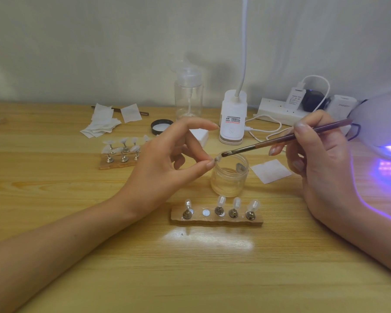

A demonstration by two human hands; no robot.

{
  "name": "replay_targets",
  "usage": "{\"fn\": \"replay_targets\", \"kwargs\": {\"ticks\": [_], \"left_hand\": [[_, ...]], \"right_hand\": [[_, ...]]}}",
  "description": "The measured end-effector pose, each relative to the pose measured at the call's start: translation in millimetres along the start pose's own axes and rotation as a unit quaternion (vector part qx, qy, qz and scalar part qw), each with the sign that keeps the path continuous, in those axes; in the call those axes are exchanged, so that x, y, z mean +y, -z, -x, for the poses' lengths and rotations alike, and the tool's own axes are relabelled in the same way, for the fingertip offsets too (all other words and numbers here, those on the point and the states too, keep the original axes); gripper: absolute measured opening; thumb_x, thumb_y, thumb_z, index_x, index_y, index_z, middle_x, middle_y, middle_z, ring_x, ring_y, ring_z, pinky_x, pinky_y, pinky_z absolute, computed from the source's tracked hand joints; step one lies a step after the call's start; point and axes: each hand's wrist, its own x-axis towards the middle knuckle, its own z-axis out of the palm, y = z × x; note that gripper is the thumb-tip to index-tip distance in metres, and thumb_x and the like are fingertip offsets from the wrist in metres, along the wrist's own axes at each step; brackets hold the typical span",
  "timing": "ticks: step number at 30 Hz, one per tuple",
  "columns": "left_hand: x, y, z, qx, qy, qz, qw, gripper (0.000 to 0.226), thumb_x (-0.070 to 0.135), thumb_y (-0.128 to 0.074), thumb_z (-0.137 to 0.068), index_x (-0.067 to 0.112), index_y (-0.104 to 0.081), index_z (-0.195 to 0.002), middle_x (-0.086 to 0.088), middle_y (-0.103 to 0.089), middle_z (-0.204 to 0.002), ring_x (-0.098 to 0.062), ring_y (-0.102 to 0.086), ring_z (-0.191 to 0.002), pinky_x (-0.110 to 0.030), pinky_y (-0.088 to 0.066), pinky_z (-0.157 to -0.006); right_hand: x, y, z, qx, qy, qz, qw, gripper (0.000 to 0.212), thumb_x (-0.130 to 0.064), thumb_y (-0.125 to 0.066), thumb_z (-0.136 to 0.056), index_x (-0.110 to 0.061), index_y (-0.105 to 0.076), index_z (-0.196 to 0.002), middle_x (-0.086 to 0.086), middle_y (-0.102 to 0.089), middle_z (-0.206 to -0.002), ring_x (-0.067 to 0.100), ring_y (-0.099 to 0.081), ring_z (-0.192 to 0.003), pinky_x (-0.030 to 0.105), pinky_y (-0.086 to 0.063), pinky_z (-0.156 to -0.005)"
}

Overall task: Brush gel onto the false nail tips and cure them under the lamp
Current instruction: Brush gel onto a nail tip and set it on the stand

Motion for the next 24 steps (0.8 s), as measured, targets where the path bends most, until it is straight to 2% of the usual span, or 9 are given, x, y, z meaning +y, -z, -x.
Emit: {"fn": "replay_targets", "kwargs": {"ticks": [6, 13, 16, 24], "left_hand": [[-0.7, 0.5, -0.1, -0.004, 0.001, 0.005, 1.0, 0.045, 0.011, -0.078, -0.087, 0.023, -0.06, -0.127, 0.003, -0.068, -0.08, -0.012, -0.067, -0.079, -0.04, -0.04, -0.056], [0.0, 0.6, -0.4, -0.004, 0.0, 0.002, 1.0, 0.047, 0.015, -0.079, -0.084, 0.024, -0.06, -0.126, 0.005, -0.069, -0.079, -0.011, -0.069, -0.08, -0.039, -0.041, -0.056], [0.3, 0.8, -0.3, -0.006, 0.002, 0.005, 1.0, 0.047, 0.014, -0.08, -0.084, 0.024, -0.06, -0.126, 0.006, -0.069, -0.079, -0.01, -0.07, -0.08, -0.041, -0.042, -0.056], [0.3, 0.5, -0.5, -0.003, 0.003, 0.006, 1.0, 0.047, 0.016, -0.08, -0.082, 0.027, -0.061, -0.124, 0.005, -0.07, -0.079, -0.008, -0.07, -0.078, -0.037, -0.042, -0.056]], "right_hand": [[-0.2, -1.5, 1.2, -0.027, 0.008, 0.005, 1.0, 0.019, -0.03, -0.052, -0.096, -0.033, -0.052, -0.077, 0.008, -0.069, -0.067, 0.013, -0.032, -0.047, 0.019, -0.028, -0.045], [1.6, -0.8, 1.4, -0.017, -0.009, 0.027, 0.999, 0.024, -0.022, -0.051, -0.099, -0.031, -0.05, -0.077, 0.007, -0.069, -0.067, 0.015, -0.029, -0.047, 0.017, -0.029, -0.046], [-0.5, -0.5, 0.7, 0.002, 0.003, 0.011, 1.0, 0.021, -0.028, -0.052, -0.098, -0.032, -0.051, -0.077, 0.007, -0.069, -0.067, 0.014, -0.034, -0.047, 0.018, -0.028, -0.045], [-0.8, -1.9, 2.1, -0.034, 0.004, 0.016, 0.999, 0.021, -0.028, -0.052, -0.098, -0.033, -0.051, -0.077, 0.007, -0.07, -0.068, 0.015, -0.029, -0.046, 0.017, -0.028, -0.045]]}}
